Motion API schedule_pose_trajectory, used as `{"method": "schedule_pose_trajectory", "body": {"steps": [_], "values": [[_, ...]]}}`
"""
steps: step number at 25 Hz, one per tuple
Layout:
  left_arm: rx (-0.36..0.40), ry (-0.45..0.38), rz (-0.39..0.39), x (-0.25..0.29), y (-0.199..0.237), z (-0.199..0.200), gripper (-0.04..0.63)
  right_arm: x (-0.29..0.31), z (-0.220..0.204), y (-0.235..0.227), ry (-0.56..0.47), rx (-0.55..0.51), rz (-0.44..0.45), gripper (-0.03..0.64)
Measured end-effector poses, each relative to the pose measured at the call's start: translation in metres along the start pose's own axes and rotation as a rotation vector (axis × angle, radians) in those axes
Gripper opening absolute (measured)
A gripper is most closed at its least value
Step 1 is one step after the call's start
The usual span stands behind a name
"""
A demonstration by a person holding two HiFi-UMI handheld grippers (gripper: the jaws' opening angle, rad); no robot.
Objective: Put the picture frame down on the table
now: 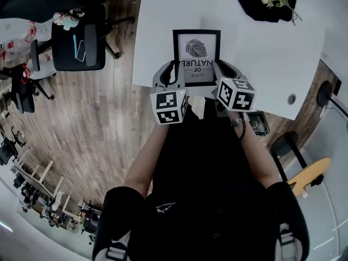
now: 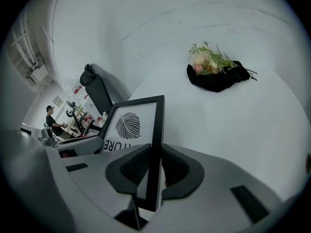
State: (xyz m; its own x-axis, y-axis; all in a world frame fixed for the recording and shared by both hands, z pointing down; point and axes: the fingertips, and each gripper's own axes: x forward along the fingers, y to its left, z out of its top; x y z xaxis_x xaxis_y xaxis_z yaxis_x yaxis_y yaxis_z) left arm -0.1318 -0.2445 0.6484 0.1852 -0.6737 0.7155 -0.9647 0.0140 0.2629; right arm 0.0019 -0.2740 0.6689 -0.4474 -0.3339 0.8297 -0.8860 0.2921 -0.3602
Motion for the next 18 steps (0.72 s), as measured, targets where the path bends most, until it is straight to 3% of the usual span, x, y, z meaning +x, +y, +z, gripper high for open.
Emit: {"method": "schedule_pose_trajectory", "body": {"steps": [18], "values": [[-0.025, 0.163, 0.046, 0.043, 0.025, -0.049, 0.081, 0.052, -0.022, -0.011, 0.138, -0.040, -0.013, 0.069]]}}
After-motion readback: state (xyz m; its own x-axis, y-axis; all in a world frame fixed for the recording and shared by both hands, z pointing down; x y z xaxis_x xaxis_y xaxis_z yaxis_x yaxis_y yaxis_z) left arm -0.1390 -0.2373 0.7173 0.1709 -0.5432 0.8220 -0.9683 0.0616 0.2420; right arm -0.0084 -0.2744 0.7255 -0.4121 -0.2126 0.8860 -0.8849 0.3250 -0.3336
